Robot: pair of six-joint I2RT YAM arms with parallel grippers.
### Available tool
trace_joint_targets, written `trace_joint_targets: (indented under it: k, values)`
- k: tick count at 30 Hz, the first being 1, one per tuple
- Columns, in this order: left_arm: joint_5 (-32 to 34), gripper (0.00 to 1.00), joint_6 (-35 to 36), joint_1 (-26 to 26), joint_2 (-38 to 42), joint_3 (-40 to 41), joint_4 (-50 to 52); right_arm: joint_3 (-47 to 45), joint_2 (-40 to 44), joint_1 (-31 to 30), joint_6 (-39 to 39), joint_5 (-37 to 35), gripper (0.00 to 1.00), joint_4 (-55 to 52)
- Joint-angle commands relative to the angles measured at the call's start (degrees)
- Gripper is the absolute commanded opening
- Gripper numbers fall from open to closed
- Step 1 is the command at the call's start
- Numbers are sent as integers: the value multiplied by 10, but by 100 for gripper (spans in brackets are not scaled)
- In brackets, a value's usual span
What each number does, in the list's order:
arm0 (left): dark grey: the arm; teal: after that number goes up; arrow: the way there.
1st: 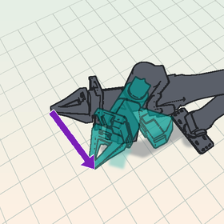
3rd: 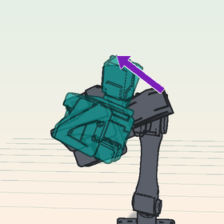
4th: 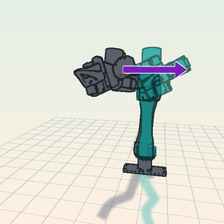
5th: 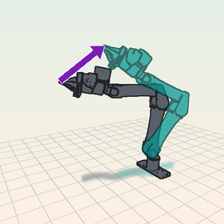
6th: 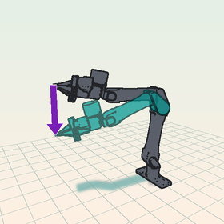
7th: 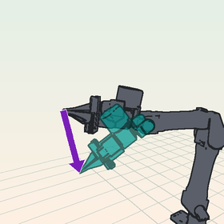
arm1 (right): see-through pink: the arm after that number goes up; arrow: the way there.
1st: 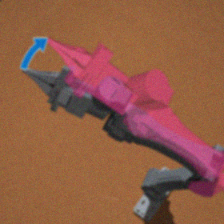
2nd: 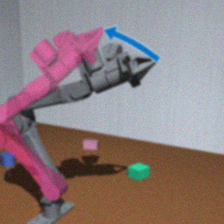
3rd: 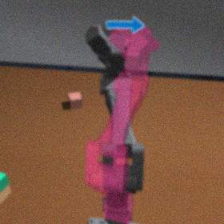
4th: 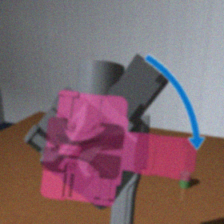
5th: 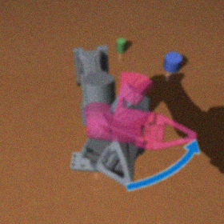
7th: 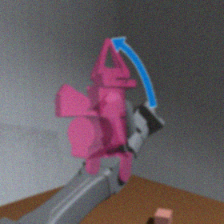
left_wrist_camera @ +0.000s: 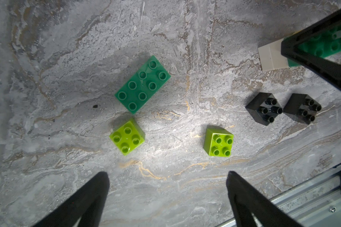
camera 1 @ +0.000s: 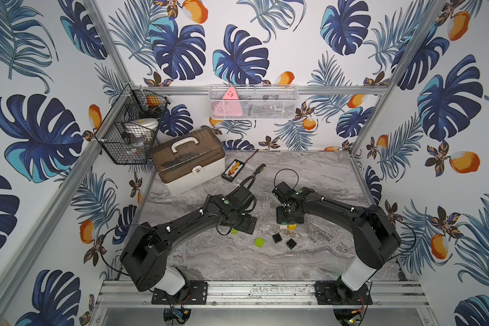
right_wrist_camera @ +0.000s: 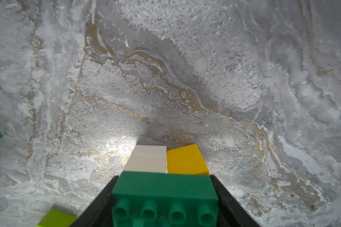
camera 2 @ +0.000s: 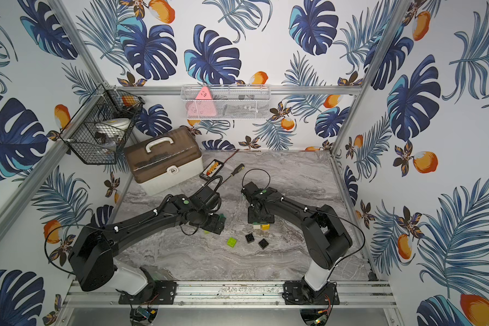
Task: Assemble a giraffe with lego
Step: Assemble the lego brick with the lego brick.
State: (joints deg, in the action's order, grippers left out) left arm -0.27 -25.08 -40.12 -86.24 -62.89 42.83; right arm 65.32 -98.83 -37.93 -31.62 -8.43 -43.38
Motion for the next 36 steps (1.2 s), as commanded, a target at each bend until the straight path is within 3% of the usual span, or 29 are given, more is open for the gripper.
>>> trace_joint_targets:
  k: [1, 20, 36]
  values:
    - [3, 98, -4, -2, -3, -6, -6, -7, -6, -2, 12, 78, 43, -4]
    - [14, 98, -17, -18, -14, -18, -4, -13, 34, -2, 38, 83, 43, 2]
    - [23, 98, -18, -29, -24, -30, 2, 10, 42, -17, 50, 32, 42, -20]
